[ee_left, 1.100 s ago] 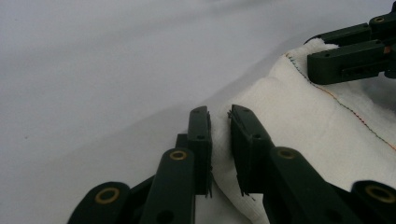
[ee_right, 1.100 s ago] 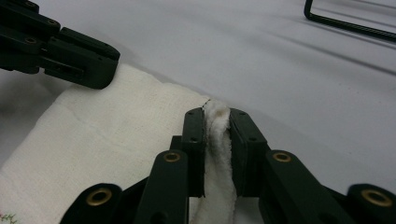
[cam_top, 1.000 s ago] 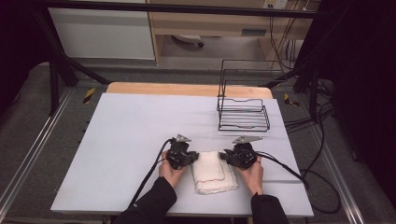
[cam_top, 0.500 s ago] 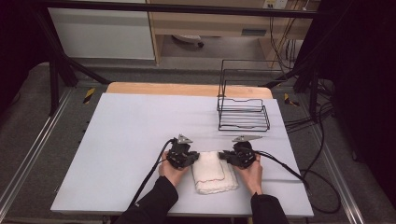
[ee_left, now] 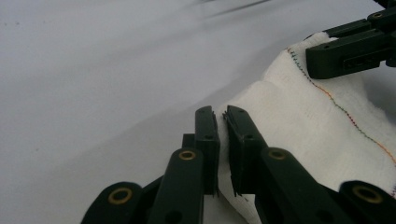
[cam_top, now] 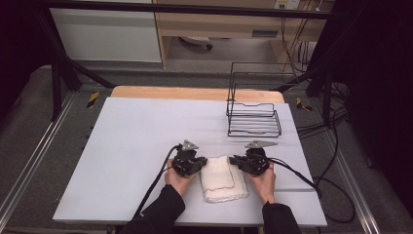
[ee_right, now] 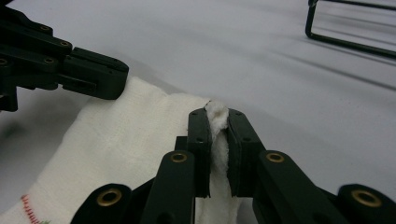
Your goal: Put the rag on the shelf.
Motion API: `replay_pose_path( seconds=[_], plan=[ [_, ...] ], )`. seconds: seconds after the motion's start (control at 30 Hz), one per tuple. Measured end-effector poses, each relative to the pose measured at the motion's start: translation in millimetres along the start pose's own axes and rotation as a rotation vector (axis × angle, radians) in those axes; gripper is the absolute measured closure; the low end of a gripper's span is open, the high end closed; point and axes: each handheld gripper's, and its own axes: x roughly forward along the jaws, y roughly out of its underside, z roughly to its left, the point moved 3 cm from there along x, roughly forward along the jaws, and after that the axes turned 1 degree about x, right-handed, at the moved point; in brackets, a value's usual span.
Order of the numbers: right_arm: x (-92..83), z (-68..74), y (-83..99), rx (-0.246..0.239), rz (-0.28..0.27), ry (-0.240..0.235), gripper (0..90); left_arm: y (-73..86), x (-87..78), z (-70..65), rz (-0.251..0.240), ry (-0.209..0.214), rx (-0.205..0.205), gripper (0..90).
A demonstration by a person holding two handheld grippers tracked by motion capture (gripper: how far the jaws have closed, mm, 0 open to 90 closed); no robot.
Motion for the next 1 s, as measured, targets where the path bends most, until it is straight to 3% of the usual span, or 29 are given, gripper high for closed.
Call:
replay_pose_path(
  seconds=[0.17,0.4,1.0],
  plan=[
    [-12.7,4.2,-3.3,-0.013,-0.059,-0.011,81.5,-4.6,-9.3,-2.5,-0.054,0.013,-0.004,82.8],
    [-22.5,6.9,-5.2,-0.021,-0.102,-0.017,81.5,-8.6,-17.1,-6.5,-0.09,0.017,0.009,82.9],
    [-39.2,10.8,-10.1,-0.044,-0.173,-0.009,81.7,-18.6,-33.5,-17.1,-0.178,0.025,0.034,82.9]
  ],
)
